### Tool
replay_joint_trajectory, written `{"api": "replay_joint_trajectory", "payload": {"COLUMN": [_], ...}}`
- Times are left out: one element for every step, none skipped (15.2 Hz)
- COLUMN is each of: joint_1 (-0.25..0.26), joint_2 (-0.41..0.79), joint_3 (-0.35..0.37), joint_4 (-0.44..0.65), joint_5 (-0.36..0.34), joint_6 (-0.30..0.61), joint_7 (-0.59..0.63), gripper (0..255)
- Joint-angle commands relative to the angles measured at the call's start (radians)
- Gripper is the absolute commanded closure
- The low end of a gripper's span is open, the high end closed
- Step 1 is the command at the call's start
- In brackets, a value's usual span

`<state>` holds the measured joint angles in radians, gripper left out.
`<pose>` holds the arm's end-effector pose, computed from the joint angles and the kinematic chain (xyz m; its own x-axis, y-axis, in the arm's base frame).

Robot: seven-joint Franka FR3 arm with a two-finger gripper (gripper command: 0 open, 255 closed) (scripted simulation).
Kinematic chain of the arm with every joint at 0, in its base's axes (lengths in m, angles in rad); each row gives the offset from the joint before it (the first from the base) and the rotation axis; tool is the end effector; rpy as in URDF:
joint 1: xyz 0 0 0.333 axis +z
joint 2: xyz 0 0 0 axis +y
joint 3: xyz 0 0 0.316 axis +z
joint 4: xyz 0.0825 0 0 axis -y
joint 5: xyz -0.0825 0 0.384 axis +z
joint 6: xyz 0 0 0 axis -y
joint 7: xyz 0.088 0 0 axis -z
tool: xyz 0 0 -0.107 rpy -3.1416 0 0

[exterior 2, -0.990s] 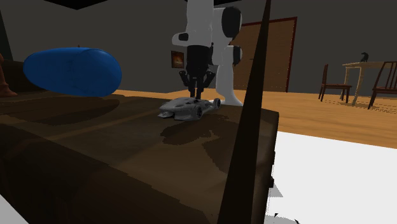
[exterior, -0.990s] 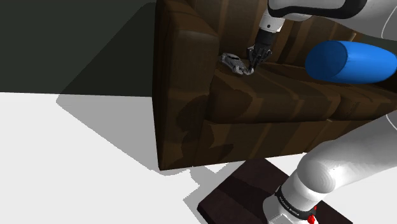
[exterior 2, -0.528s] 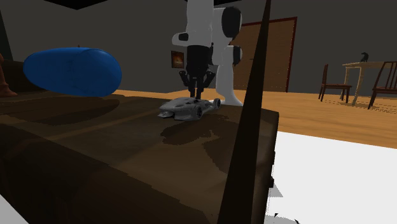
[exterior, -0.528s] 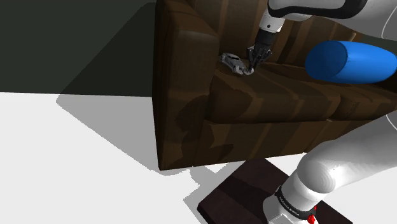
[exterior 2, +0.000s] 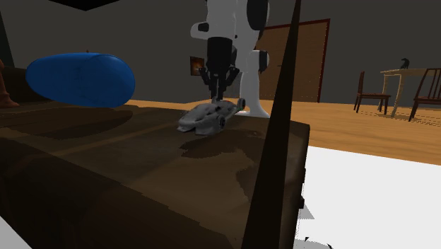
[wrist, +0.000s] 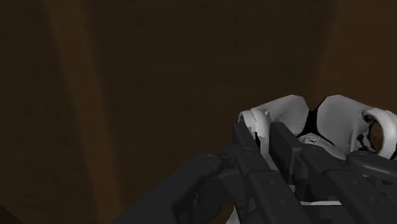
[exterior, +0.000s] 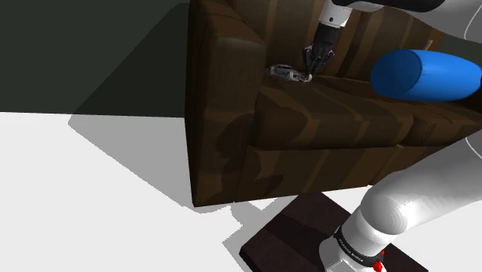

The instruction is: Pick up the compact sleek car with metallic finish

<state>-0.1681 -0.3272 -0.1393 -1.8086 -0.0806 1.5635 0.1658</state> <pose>0.4220 -0.1556 0.6741 0.8882 -0.4517 0.0838 -0.4549 -0.8903 0.0221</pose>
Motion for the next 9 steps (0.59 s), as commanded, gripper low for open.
{"api": "replay_joint_trajectory", "payload": {"joint_1": [0.001, 0.001, 0.001, 0.001, 0.002, 0.002, 0.002, 0.002, 0.002], "joint_2": [0.011, 0.016, 0.022, 0.028, 0.035, 0.041, 0.048, 0.049, 0.049], "joint_3": [0.001, 0.001, 0.001, 0.000, 0.000, 0.000, 0.000, 0.000, 0.000], "joint_4": [0.042, 0.062, 0.081, 0.102, 0.122, 0.143, 0.164, 0.167, 0.168], "joint_5": [0.002, 0.002, 0.003, 0.004, 0.004, 0.005, 0.006, 0.006, 0.006], "joint_6": [-0.031, -0.045, -0.059, -0.073, -0.087, -0.101, -0.116, -0.118, -0.118], "joint_7": [-0.001, -0.002, -0.003, -0.005, -0.006, -0.007, -0.008, -0.008, -0.008], "gripper": [255, 255, 255, 255, 255, 255, 255, 255, 255]}}
